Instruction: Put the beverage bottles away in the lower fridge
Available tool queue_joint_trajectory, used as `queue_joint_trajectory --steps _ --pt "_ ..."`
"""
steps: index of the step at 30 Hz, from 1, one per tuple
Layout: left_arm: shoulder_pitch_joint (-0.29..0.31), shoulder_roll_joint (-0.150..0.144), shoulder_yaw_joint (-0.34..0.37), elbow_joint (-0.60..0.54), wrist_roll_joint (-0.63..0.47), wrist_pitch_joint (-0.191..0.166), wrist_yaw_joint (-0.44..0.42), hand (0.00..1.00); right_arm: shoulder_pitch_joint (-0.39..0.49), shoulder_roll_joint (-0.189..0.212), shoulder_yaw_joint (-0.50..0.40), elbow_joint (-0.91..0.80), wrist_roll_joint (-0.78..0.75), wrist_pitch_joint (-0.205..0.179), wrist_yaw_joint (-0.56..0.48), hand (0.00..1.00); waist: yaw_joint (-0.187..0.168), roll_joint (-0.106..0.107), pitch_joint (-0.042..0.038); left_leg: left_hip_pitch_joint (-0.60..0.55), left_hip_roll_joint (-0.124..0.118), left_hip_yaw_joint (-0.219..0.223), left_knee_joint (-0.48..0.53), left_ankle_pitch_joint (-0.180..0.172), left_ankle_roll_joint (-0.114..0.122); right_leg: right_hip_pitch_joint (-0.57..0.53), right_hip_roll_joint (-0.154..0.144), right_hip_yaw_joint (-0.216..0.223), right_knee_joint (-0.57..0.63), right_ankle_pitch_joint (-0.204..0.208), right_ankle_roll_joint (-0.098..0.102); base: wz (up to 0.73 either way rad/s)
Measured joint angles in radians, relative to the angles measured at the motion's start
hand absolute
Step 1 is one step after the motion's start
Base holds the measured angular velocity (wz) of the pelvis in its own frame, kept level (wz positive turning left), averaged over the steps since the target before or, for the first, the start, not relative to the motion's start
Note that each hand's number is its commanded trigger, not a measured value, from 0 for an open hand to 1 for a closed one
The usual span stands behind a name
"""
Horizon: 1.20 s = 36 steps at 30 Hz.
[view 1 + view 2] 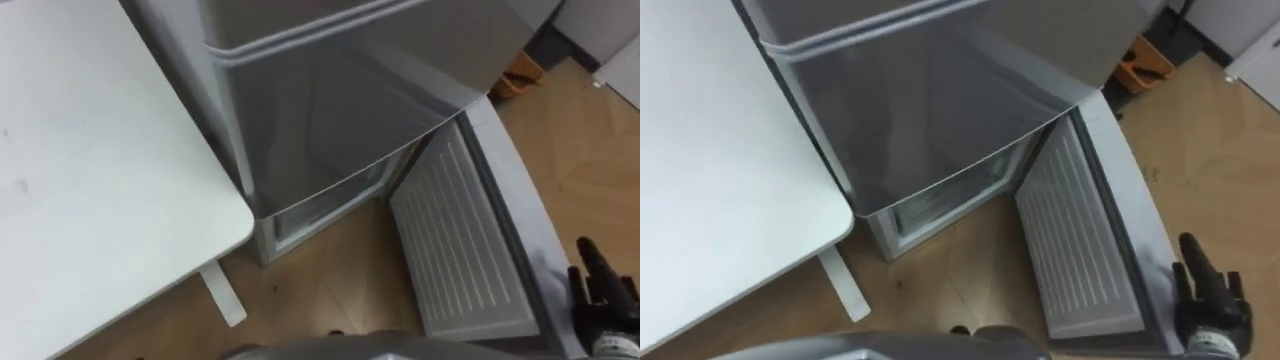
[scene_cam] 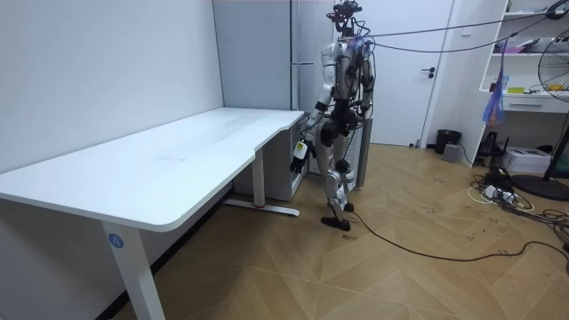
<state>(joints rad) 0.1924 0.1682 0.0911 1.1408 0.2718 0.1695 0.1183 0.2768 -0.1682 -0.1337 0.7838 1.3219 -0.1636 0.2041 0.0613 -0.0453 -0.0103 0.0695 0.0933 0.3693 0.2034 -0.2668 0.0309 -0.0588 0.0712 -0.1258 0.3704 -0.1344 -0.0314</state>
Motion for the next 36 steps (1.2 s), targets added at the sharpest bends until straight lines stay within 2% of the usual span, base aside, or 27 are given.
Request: queue_joint_trajectory --steps 1,2,3,5,6,7,8,9,11,12,13,15,18,21,28,32,33,36 --pt "-0.007 -0.006 -0.014 -0.004 -0.006 0.009 0.004 0.00 -0.004 0.006 0.033 -0.017 0.006 -0.002 0.008 0.00 0.019 0.000 0.0000 -0.002 0.001 0.016 0.000 0.002 -0.001 0.021 -0.003 -0.008 0.011 -0.015 0.011 -0.74" --pt "-0.019 -0.016 -0.034 -0.005 -0.008 0.034 0.005 0.00 -0.023 0.014 0.091 -0.043 0.022 -0.012 0.019 0.00 0.039 -0.002 0.0002 -0.012 -0.002 0.034 0.004 0.006 -0.001 0.062 -0.019 -0.014 -0.011 -0.031 0.025 -0.69" --pt "-0.027 -0.024 -0.057 -0.008 -0.005 0.061 0.005 0.00 -0.034 0.017 0.148 -0.072 0.037 -0.014 0.030 0.00 0.050 -0.003 0.0000 -0.033 -0.003 0.039 0.021 0.006 -0.001 0.093 -0.024 -0.014 -0.066 -0.034 0.026 -0.52" --pt "-0.044 -0.026 -0.096 -0.018 -0.006 0.079 0.011 0.00 -0.055 0.028 0.244 -0.121 0.101 -0.011 0.033 0.00 0.060 -0.009 0.0007 -0.062 -0.009 0.039 0.051 0.006 0.000 0.107 -0.029 -0.016 -0.148 -0.032 0.020 -0.26" --pt "-0.058 -0.035 -0.107 -0.017 -0.005 0.084 0.030 0.00 -0.074 0.053 0.286 -0.131 0.142 -0.009 0.029 0.00 0.082 -0.009 0.0004 -0.075 -0.018 0.034 0.065 0.007 0.000 0.100 -0.034 -0.010 -0.175 -0.039 0.005 -0.40" --pt "-0.062 -0.041 -0.109 -0.017 -0.006 0.084 0.040 0.00 -0.089 0.066 0.308 -0.132 0.154 -0.008 0.029 0.00 0.088 -0.008 0.0010 -0.083 -0.023 0.027 0.073 0.006 0.000 0.093 -0.036 -0.010 -0.181 -0.043 -0.004 -0.63" --pt "-0.066 -0.050 -0.117 -0.017 -0.006 0.085 0.050 0.00 -0.133 0.078 0.356 -0.113 0.168 0.013 0.031 0.00 0.093 0.002 0.0031 -0.102 -0.035 -0.024 0.089 0.006 0.000 0.088 -0.036 -0.013 -0.187 -0.047 -0.031 -0.57" --pt "-0.068 -0.058 -0.129 -0.017 -0.006 0.084 0.051 0.00 -0.172 0.092 0.410 -0.088 0.169 0.050 0.025 0.00 0.093 0.017 0.0035 -0.126 -0.042 -0.097 0.107 0.008 0.002 0.079 -0.032 -0.016 -0.183 -0.043 -0.043 -0.34" --pt "-0.086 -0.065 -0.153 -0.021 -0.004 0.069 0.052 0.00 -0.183 0.098 0.483 -0.078 0.163 0.109 0.015 0.00 0.085 0.032 0.0064 -0.152 -0.055 -0.169 0.118 0.022 0.002 0.072 -0.033 -0.041 -0.183 -0.042 -0.048 0.32" --pt "-0.088 -0.070 -0.171 -0.026 -0.002 0.058 0.055 0.00 -0.192 0.099 0.535 -0.076 0.151 0.149 0.008 0.00 0.091 0.041 0.0078 -0.161 -0.058 -0.180 0.120 0.031 0.001 0.061 -0.033 -0.042 -0.179 -0.048 -0.050 0.43" --pt "-0.088 -0.073 -0.176 -0.029 -0.003 0.056 0.055 0.00 -0.197 0.098 0.557 -0.076 0.148 0.164 0.005 0.00 0.095 0.043 0.0095 -0.165 -0.059 -0.184 0.121 0.036 0.001 0.058 -0.033 -0.042 -0.177 -0.049 -0.050 0.21" --pt "-0.086 -0.077 -0.207 -0.031 -0.004 0.054 0.055 0.00 -0.227 0.095 0.613 -0.076 0.147 0.197 -0.005 0.00 0.120 0.054 0.0178 -0.175 -0.064 -0.201 0.119 0.048 0.001 0.045 -0.037 -0.054 -0.164 -0.052 -0.051 0.18" --pt "-0.062 -0.078 -0.213 -0.030 -0.003 0.052 0.049 0.00 -0.246 0.092 0.624 -0.077 0.148 0.213 -0.005 0.00 0.139 0.054 0.0197 -0.182 -0.074 -0.232 0.112 0.063 0.001 0.035 -0.044 -0.082 -0.164 -0.053 -0.052 0.30" --pt "-0.037 -0.080 -0.213 -0.030 -0.004 0.064 0.038 0.00 -0.251 0.086 0.627 -0.077 0.148 0.229 -0.008 0.00 0.140 0.055 0.0200 -0.182 -0.083 -0.246 0.106 0.071 0.004 0.038 -0.052 -0.104 -0.164 -0.056 -0.053 0.23" --pt "-0.022 -0.081 -0.213 -0.063 -0.005 0.064 0.026 0.00 -0.255 0.078 0.640 -0.078 0.145 0.230 -0.020 0.00 0.134 0.050 0.0230 -0.180 -0.093 -0.270 0.100 0.072 0.004 0.062 -0.063 -0.154 -0.174 -0.061 -0.053 0.14" --pt "-0.015 -0.081 -0.213 -0.084 -0.008 0.062 0.025 0.00 -0.250 0.064 0.640 -0.037 0.132 0.232 -0.020 0.00 0.116 0.033 0.0229 -0.179 -0.103 -0.293 0.104 0.072 0.004 0.085 -0.067 -0.187 -0.188 -0.067 -0.049 0.28" --pt "0.003 -0.080 -0.213 -0.105 -0.006 0.062 0.025 0.00 -0.250 0.062 0.633 -0.015 0.120 0.235 -0.019 0.00 0.106 0.027 0.0250 -0.182 -0.107 -0.297 0.107 0.072 0.004 0.092 -0.071 -0.200 -0.190 -0.071 -0.047 0.32" --pt "0.041 -0.081 -0.198 -0.140 -0.004 0.058 0.025 0.00 -0.245 0.062 0.574 0.057 0.066 0.257 -0.020 0.00 0.085 0.009 0.0236 -0.180 -0.113 -0.292 0.105 0.071 0.004 0.103 -0.078 -0.225 -0.197 -0.082 -0.041 0.34"
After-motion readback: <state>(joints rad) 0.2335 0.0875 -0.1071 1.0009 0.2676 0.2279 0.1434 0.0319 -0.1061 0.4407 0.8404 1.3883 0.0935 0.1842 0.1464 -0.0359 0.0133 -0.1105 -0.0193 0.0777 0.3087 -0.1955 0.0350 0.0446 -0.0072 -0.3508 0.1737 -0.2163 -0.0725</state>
